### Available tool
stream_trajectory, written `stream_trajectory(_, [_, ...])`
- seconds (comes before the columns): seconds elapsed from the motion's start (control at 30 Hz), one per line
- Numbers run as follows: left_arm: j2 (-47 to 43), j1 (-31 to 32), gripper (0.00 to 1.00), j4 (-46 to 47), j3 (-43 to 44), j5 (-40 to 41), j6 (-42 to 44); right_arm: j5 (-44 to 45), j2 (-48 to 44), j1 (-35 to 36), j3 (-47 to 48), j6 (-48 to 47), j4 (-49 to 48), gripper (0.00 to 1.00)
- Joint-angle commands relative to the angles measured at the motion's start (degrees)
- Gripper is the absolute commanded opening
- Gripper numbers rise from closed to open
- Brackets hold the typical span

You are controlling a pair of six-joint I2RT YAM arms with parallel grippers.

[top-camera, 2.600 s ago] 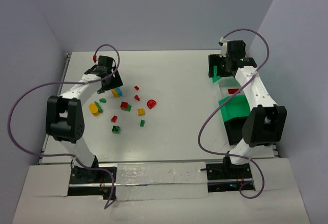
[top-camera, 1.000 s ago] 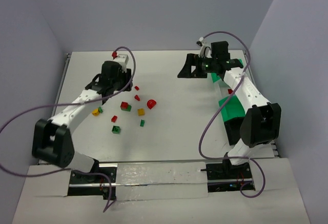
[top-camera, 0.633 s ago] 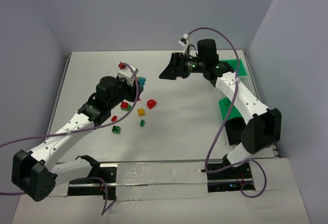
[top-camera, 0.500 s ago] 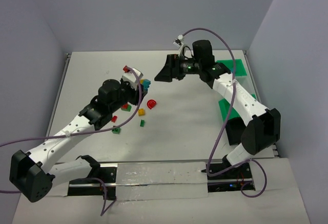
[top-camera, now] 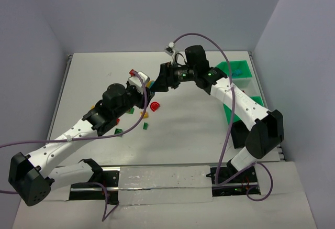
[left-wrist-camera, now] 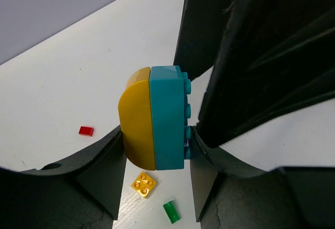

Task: Sort the legos into containers by color

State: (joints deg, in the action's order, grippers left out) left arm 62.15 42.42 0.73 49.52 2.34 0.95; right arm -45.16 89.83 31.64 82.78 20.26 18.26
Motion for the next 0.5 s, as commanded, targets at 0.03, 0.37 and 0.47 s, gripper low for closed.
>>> stream_trajectory(0.03, [-1.21, 0.79, 0.28, 4.08, 2.19, 0.32, 0.4, -0.54, 1.46, 0.53, -0.08, -0.42, -0.54, 0.74])
stream_trajectory(0.37, [-0.98, 1.43, 0.33, 3.76, 3.07, -0.5, -0.13, -0.71, 1.7, 0.59, -0.43, 0.22, -1.45, 0.48])
stream_trajectory(0.47, [-0.82, 1.59, 0.41, 3.76, 2.87, -0.6, -0.16, -1.94, 1.67, 0.53, -0.53, 0.38, -1.84, 0.36])
